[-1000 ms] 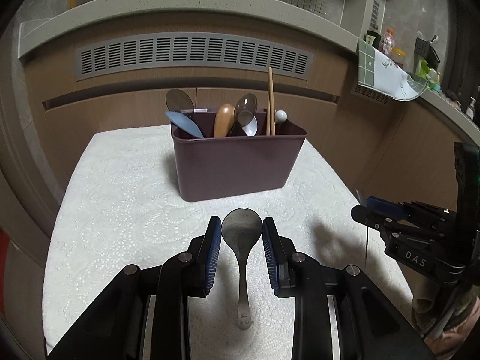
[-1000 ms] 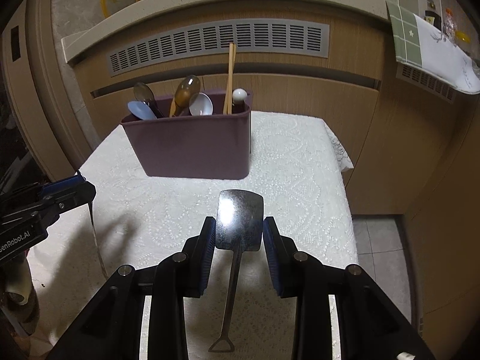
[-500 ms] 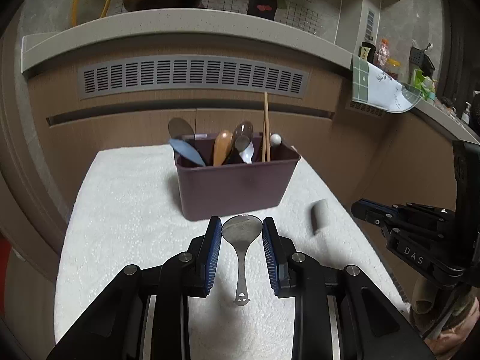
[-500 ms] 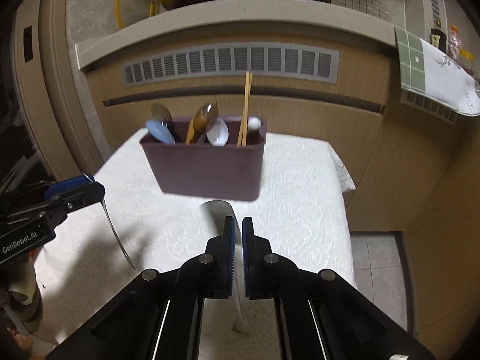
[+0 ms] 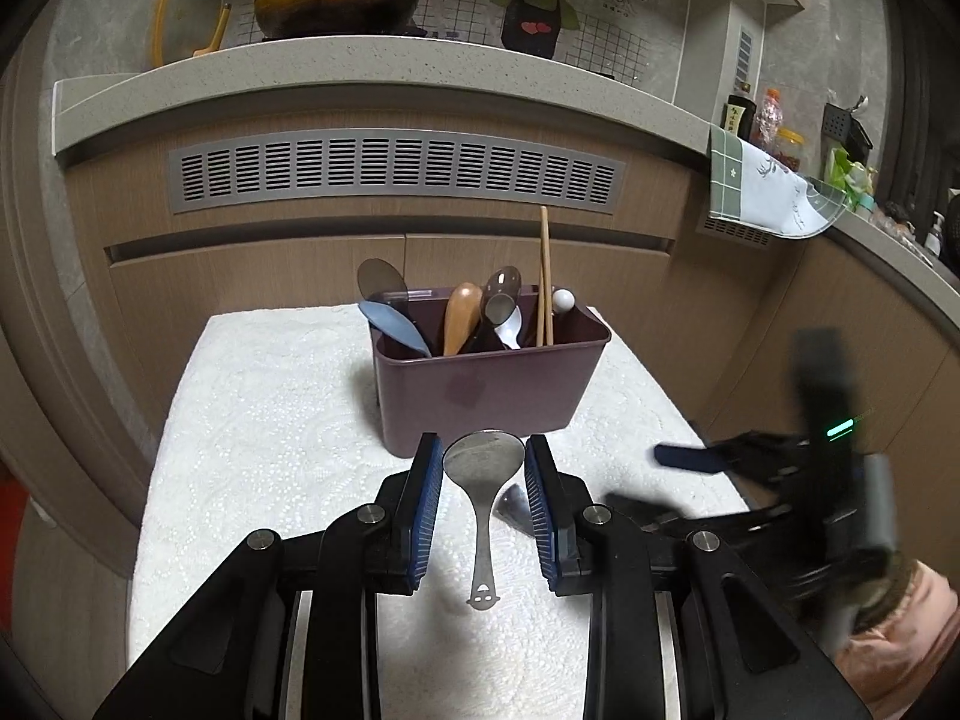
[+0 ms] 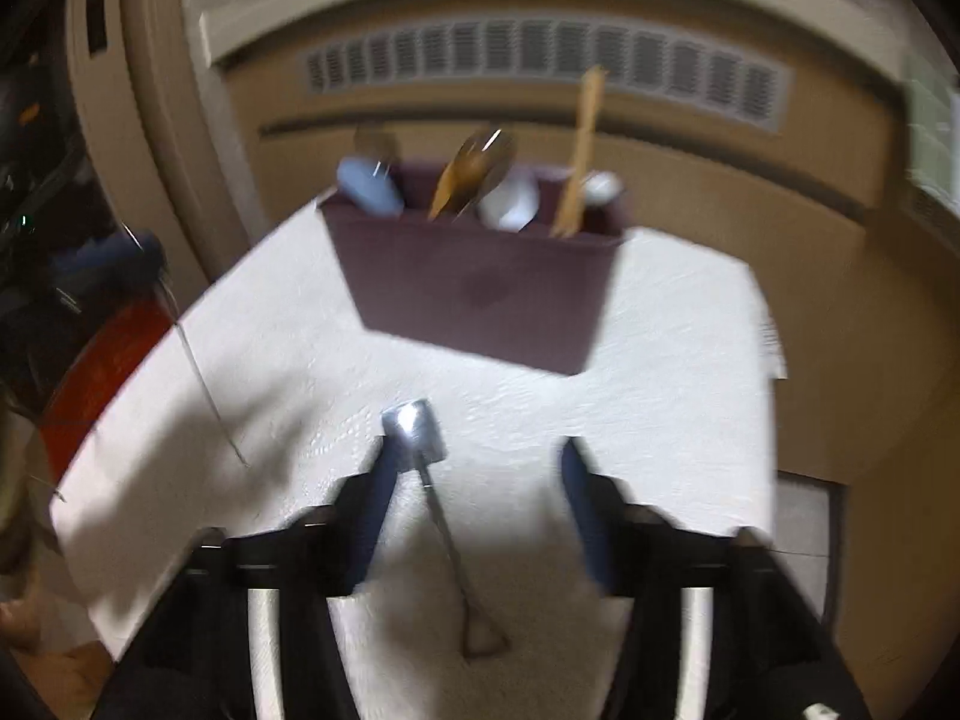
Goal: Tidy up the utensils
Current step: 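Lift the spatula and metal spoon and carry them over the caddy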
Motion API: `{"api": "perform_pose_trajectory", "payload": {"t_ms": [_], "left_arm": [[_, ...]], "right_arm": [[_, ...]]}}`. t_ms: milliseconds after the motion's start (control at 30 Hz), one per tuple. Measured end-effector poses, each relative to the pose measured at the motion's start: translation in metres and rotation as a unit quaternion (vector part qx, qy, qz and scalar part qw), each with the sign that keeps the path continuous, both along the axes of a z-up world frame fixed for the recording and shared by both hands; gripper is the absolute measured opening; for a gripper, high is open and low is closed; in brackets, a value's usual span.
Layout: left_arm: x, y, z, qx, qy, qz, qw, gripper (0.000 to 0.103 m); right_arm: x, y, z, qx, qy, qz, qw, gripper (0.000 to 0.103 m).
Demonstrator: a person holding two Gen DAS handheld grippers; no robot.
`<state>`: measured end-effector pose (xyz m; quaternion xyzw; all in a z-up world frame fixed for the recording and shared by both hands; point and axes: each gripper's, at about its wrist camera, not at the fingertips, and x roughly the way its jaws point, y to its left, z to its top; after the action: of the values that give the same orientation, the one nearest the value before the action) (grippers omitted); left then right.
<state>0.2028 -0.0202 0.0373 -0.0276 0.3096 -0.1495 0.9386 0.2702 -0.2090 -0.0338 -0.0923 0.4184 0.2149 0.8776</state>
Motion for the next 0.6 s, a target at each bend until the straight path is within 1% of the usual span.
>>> {"api": "perform_pose_trajectory", "payload": {"t_ms": [33, 133, 233, 267, 300, 367, 433, 533, 600], "left_arm": [[0.000, 0.001, 0.000, 0.001, 0.001, 0.001, 1.0000, 0.029], [0.001, 0.007, -0.003, -0.002, 0.009, 0.005, 0.9999, 0.029], [0.004, 0.011, -0.006, -0.006, 0.017, 0.008, 0.9998, 0.029], [0.005, 0.012, -0.007, -0.007, 0.019, 0.009, 0.9998, 0.029], [0.006, 0.012, -0.009, -0.008, 0.022, 0.009, 0.9997, 0.029], [0.007, 0.014, -0.011, -0.008, 0.026, 0.009, 0.9996, 0.029], [0.008, 0.014, -0.012, -0.009, 0.027, 0.011, 0.9995, 0.029], [0.008, 0.014, -0.011, -0.013, 0.027, 0.009, 0.9995, 0.029], [0.007, 0.012, -0.008, -0.014, 0.023, 0.006, 0.9996, 0.029]], "right_arm": [[0.006, 0.010, -0.008, -0.010, 0.005, 0.020, 1.000, 0.054], [0.024, 0.032, -0.025, -0.023, 0.018, 0.062, 0.998, 0.054], [0.040, 0.045, -0.042, -0.042, 0.036, 0.072, 0.996, 0.054], [0.043, 0.048, -0.048, -0.046, 0.048, 0.077, 0.995, 0.048], [0.045, 0.049, -0.052, -0.048, 0.059, 0.079, 0.994, 0.040], [0.043, 0.048, -0.048, -0.043, 0.056, 0.072, 0.995, 0.030], [0.038, 0.043, -0.039, -0.039, 0.046, 0.055, 0.997, 0.030], [0.027, 0.026, -0.015, -0.005, 0.030, 0.033, 0.999, 0.030], [0.016, 0.012, 0.006, 0.017, 0.011, 0.016, 1.000, 0.030]]}}
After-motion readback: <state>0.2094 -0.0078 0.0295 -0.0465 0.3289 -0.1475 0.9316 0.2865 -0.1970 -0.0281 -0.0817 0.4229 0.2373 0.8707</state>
